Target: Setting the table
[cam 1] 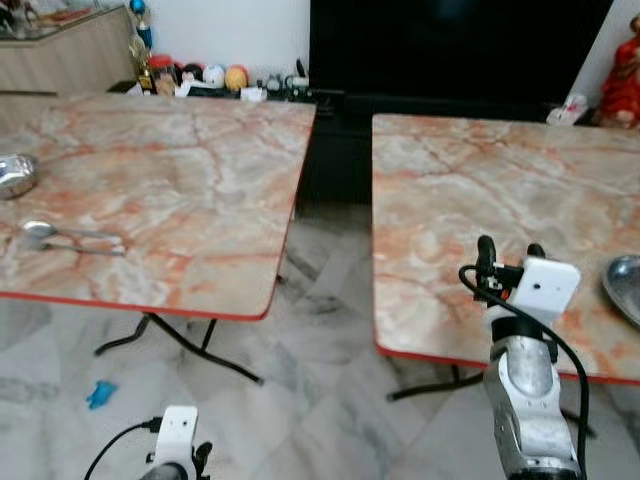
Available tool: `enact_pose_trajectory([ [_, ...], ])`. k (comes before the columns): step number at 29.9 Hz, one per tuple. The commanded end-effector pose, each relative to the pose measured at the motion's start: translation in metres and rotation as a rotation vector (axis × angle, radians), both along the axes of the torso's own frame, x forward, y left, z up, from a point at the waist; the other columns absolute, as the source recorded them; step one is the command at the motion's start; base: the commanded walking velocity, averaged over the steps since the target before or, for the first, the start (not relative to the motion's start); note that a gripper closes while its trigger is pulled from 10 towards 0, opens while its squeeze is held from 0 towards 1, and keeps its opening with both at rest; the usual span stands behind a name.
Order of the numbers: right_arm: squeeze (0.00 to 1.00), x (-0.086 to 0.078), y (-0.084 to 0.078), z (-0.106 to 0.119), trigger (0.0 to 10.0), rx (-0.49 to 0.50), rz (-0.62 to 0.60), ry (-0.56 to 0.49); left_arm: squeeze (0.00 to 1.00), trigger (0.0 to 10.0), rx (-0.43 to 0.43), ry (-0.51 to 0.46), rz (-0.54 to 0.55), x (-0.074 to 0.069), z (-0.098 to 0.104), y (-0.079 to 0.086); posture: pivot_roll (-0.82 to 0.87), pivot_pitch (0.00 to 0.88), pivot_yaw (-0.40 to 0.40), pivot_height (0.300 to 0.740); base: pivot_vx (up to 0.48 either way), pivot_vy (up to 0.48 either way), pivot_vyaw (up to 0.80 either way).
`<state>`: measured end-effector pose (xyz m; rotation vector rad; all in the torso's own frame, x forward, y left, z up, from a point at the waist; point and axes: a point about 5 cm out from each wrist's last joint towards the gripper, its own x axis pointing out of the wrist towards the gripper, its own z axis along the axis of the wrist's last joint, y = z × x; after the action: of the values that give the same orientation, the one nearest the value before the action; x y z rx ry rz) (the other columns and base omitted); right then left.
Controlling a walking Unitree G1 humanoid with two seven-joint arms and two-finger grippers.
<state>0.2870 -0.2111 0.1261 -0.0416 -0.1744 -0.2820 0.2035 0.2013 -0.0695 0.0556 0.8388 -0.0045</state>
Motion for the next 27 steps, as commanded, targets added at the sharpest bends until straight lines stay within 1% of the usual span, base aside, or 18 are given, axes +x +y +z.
enact_pose_trajectory([
  [1,0.0,0.0008,-0.0001,0.0009,10.0,0.002,-0.005,0.0,0.0,10.0,0.013,0.003,0.007,0.0005,0.0009,0.0046,0.02,0.0,0.001,0.74,0.0,0.48,0.0],
  [15,0.0,0.0013,0.0031,-0.001,10.0,0.008,0.004,0.007,0.0,10.0,0.015,0.008,0.009,-0.001,0.0003,0.0059,0.03,0.0,-0.001,0.74,0.0,0.48,0.0],
  [22,0.0,0.0027,0.0073,-0.0015,10.0,0.011,0.017,0.006,0.0,10.0,0.016,0.009,0.009,-0.0014,0.0001,0.0061,0.03,0.0,-0.002,0.74,0.0,0.48,0.0],
  [27,0.0,0.0025,0.007,-0.0021,10.0,0.01,0.019,0.007,0.0,10.0,0.016,0.011,0.007,-0.0019,-0.0003,0.0058,0.03,0.0,-0.001,0.74,0.0,0.48,0.0],
])
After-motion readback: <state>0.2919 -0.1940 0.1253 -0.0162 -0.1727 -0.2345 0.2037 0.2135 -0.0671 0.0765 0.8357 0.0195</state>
